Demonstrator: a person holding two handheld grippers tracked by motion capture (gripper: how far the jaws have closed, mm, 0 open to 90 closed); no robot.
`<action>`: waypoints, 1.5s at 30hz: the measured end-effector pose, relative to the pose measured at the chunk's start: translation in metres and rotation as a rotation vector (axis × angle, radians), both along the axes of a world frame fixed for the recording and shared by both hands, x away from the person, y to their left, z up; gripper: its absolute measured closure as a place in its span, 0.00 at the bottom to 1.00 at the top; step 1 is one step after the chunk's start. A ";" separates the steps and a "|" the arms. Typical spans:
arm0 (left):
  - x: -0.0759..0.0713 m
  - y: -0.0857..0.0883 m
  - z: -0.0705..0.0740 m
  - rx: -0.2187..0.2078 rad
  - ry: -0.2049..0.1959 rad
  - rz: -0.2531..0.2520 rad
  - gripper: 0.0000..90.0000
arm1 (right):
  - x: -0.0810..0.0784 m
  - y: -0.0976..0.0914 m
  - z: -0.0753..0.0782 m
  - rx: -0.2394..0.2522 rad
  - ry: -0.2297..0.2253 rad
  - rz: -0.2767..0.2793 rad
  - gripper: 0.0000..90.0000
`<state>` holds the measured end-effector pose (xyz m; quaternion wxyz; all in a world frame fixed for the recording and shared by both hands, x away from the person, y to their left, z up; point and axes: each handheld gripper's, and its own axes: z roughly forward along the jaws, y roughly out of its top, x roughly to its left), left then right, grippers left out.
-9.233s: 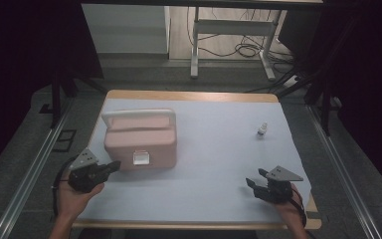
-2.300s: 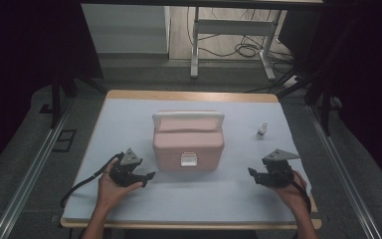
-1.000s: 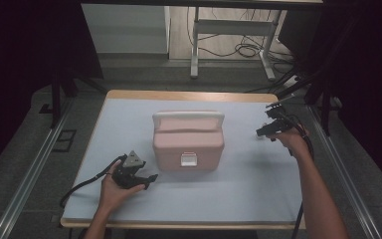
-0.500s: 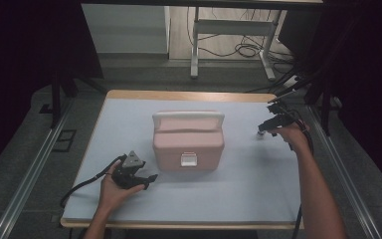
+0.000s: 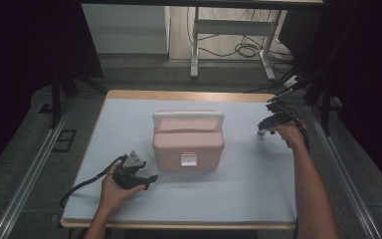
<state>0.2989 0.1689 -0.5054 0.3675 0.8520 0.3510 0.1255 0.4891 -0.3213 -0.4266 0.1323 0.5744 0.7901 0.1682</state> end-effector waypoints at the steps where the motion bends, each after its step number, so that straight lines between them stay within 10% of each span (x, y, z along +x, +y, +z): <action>1: 0.000 0.000 0.000 0.002 -0.001 0.000 0.34 | 0.002 0.001 0.000 -0.005 0.000 -0.001 0.44; 16: 0.000 0.001 0.001 0.010 -0.007 -0.001 0.34 | 0.020 0.015 -0.021 -0.080 0.064 0.010 0.51; 25: -0.001 0.001 0.001 0.007 -0.008 0.001 0.34 | 0.020 0.006 -0.032 -0.028 0.071 -0.013 0.66; 45: 0.000 0.000 -0.001 0.007 -0.004 -0.001 0.34 | 0.002 0.016 -0.013 -0.029 0.040 0.094 0.67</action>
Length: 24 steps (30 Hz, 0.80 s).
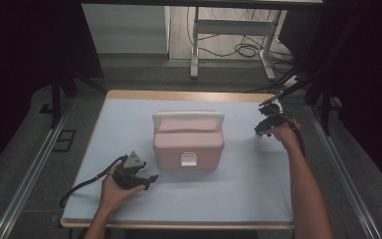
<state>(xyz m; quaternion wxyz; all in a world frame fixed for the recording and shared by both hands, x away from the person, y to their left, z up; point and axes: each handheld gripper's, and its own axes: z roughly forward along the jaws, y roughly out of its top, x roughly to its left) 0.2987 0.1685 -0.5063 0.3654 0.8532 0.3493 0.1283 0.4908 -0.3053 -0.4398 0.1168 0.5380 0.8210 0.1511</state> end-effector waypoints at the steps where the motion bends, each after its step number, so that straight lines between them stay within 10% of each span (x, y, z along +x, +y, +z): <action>1: 0.000 0.000 0.000 0.000 0.000 0.000 0.34 | -0.002 0.002 0.002 0.001 -0.003 0.010 0.67; 24: -0.002 0.002 0.003 -0.012 -0.004 0.005 0.34 | -0.065 0.035 0.022 0.019 -0.055 0.183 0.67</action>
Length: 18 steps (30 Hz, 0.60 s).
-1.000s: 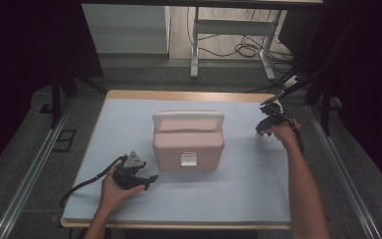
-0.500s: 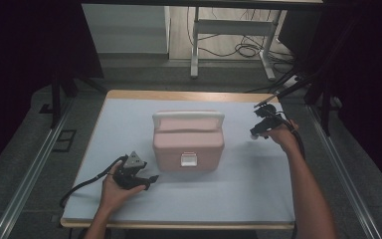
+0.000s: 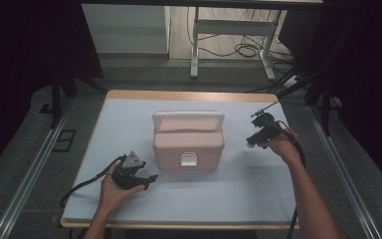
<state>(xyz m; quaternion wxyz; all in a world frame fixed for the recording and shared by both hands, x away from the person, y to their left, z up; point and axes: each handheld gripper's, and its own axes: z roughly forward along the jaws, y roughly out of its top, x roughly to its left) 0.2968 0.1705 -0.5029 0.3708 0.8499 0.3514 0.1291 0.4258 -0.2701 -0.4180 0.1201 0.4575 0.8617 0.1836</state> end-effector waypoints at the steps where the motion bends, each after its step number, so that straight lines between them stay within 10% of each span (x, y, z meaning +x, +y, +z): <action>1: 0.000 0.000 0.000 -0.002 0.000 0.001 0.34 | -0.002 0.002 -0.001 0.001 -0.001 0.009 0.67; 18: -0.001 0.000 0.000 0.004 0.001 0.006 0.35 | -0.027 0.038 -0.026 -0.008 0.044 0.144 0.67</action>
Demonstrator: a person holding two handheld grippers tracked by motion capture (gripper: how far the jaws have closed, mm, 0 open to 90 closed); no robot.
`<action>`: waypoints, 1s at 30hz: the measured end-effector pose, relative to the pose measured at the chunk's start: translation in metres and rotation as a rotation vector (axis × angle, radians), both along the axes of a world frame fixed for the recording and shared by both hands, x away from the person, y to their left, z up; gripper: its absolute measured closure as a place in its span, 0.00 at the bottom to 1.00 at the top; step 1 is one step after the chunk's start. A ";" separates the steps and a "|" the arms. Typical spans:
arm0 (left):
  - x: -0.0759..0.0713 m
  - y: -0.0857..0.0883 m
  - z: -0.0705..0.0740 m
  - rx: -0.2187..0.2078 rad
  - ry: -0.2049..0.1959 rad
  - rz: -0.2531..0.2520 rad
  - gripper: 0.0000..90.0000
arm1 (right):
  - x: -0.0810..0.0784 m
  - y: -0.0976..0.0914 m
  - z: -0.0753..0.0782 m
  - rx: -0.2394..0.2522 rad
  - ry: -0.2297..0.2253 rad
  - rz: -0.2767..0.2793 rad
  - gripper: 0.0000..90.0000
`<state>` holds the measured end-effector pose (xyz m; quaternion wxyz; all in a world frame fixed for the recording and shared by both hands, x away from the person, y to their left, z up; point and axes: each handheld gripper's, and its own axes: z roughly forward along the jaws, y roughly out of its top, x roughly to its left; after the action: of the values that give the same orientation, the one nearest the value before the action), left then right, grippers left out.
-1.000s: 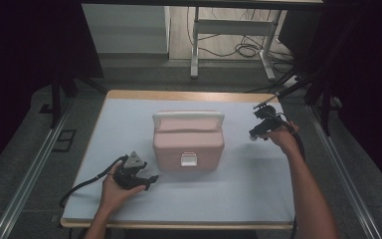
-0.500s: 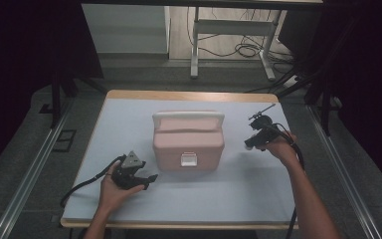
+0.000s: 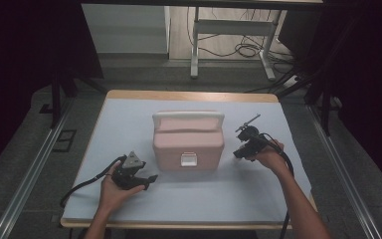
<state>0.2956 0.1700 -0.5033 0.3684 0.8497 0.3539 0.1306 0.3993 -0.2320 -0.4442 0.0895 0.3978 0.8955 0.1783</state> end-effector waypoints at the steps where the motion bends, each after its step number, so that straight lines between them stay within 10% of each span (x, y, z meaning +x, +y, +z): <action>1: 0.000 0.000 0.000 0.000 -0.002 0.001 0.35 | -0.001 0.002 -0.001 0.002 0.004 0.005 0.67; 22: 0.000 -0.001 -0.001 0.008 0.001 0.002 0.34 | -0.006 0.013 -0.015 -0.001 0.027 0.058 0.64; 30: 0.000 0.000 0.000 0.005 -0.001 0.004 0.34 | -0.013 0.002 -0.001 0.075 -0.054 0.011 0.51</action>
<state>0.2953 0.1701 -0.5033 0.3662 0.8499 0.3551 0.1324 0.3866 -0.2304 -0.4456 0.0978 0.3907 0.8877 0.2230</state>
